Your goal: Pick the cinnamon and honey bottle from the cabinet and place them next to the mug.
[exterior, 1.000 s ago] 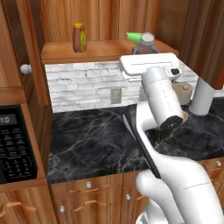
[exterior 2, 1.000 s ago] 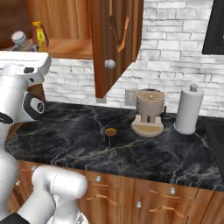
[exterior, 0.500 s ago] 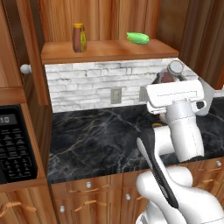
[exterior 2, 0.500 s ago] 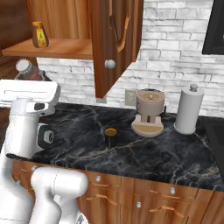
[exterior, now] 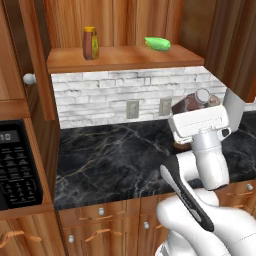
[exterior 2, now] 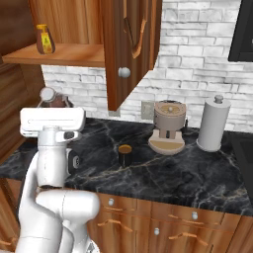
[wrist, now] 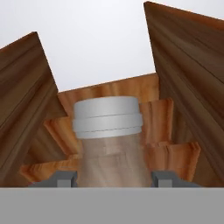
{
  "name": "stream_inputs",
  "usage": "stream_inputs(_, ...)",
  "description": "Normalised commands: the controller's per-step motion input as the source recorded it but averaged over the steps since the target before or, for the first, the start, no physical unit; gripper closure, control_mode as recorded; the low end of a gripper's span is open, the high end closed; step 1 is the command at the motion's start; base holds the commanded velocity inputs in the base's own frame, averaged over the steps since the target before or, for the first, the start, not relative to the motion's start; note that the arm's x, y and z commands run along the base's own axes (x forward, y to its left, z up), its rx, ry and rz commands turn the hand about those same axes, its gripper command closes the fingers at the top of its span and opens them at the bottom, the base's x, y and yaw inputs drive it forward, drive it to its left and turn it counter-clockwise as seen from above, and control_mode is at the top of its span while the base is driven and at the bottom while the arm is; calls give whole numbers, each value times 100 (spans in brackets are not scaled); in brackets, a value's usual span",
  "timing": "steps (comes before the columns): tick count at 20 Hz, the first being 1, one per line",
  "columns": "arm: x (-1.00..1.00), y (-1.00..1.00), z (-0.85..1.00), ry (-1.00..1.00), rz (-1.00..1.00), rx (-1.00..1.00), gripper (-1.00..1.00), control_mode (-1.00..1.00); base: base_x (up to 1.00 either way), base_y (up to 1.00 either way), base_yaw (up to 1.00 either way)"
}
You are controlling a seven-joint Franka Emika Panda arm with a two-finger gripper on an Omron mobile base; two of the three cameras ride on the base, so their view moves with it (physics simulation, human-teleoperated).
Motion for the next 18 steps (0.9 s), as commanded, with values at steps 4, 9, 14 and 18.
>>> stream_inputs(4, -14, -8, -74, -32, 15, 10, 100, -100, 0, 0, 0)
stream_inputs(9, -47, 0, -86, -28, 16, 9, 100, -100, 0, 0, 0)
stream_inputs(14, -100, 0, -62, -8, 11, 4, 100, -100, 0, 0, 0)
stream_inputs(18, -100, 0, -93, -5, 12, 2, 100, -100, 0, 0, 0)
